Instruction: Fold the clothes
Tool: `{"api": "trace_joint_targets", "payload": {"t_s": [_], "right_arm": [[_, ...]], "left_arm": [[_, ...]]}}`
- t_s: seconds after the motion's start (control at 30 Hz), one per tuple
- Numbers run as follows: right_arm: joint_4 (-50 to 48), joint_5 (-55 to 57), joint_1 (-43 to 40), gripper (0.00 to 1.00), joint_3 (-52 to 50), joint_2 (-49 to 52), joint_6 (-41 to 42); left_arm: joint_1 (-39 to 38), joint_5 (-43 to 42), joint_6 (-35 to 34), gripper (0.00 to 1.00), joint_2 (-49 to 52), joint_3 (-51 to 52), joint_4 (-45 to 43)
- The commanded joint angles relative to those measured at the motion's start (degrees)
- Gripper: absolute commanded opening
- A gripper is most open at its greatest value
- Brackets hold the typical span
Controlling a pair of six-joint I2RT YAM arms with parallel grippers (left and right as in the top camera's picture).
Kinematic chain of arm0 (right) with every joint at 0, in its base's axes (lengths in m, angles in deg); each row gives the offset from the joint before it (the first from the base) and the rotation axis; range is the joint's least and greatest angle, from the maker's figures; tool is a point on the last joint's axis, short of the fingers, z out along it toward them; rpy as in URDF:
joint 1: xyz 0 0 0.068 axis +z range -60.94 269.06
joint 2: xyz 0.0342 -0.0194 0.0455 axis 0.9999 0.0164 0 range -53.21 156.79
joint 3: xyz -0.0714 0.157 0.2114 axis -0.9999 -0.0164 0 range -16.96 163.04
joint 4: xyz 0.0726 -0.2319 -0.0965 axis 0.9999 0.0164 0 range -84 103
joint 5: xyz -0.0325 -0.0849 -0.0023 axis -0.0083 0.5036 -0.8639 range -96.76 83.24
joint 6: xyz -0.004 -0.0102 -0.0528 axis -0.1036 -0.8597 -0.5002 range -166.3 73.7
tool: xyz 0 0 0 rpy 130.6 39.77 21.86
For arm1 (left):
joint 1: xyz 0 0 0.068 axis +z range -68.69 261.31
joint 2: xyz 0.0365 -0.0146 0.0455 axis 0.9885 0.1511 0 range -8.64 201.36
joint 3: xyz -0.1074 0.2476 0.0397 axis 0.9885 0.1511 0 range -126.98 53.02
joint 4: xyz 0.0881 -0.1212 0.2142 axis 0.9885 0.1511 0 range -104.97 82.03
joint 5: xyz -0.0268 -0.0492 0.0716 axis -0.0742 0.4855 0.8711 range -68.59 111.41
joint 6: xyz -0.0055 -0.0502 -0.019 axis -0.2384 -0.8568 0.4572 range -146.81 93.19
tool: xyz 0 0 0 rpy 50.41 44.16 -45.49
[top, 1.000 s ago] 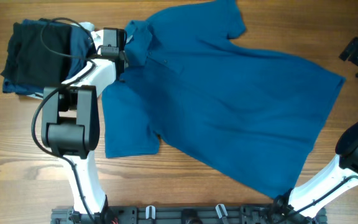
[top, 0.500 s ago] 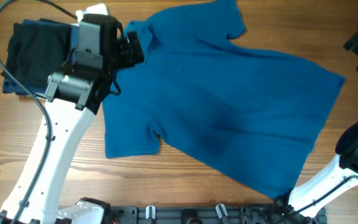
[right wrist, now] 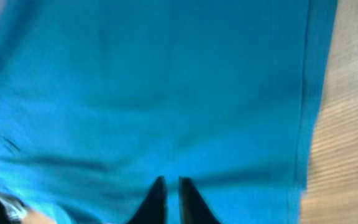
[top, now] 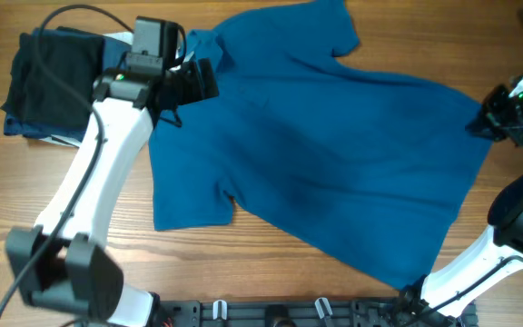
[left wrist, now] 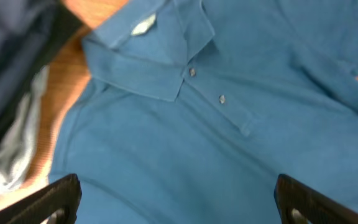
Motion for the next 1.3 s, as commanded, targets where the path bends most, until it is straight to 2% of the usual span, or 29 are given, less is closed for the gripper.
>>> {"api": "trace_joint_targets", "payload": {"t_s": [0.0, 0.13, 0.23, 0.37, 0.7, 0.93, 1.07, 1.2, 1.27], "right_arm": [[-0.1, 3.8, 1.0, 0.04, -4.9, -0.9, -1.2], [-3.5, 3.6, 1.9, 0.04, -13.4, -0.9, 0.0], [-4.2, 7.9, 4.5, 0.04, -21.5, -0.9, 2.2], [-6.3, 14.5, 4.5, 0.04, -26.2, -0.9, 8.2], [-21.1, 25.0, 4.0, 0.04, -27.1, -0.7, 9.5], [-30.2, 27.9, 4.0, 0.04, -27.1, 2.3, 7.6], [-39.5, 29.6, 3.0, 0.04, -27.1, 7.6, 5.7], [-49.8, 28.6, 1.4, 0.04, -26.3, 7.8, 2.4], [-56.8, 25.8, 1.3, 0.04, -25.4, 7.8, -1.8]], "left_arm": [[0.2, -1.8, 1.2, 0.99, 5.3, 0.3, -3.1], [0.0, -7.5, 3.1, 0.99, 9.8, 0.3, -9.6], [-0.5, -7.3, 4.7, 1.0, 9.9, 0.3, -10.2], [-0.5, -7.3, 5.3, 1.0, 9.9, 0.3, -9.5], [-0.5, -7.3, 5.3, 0.99, 9.9, 0.3, -9.6], [-0.5, -5.6, 5.5, 0.99, 9.9, 0.3, -9.6], [-0.5, -5.6, 5.5, 1.0, 9.9, 0.3, -9.6], [-0.5, -5.6, 5.5, 0.99, 9.9, 0.3, -10.7], [-0.5, -5.6, 5.5, 1.0, 10.0, 0.3, -11.7]]}}
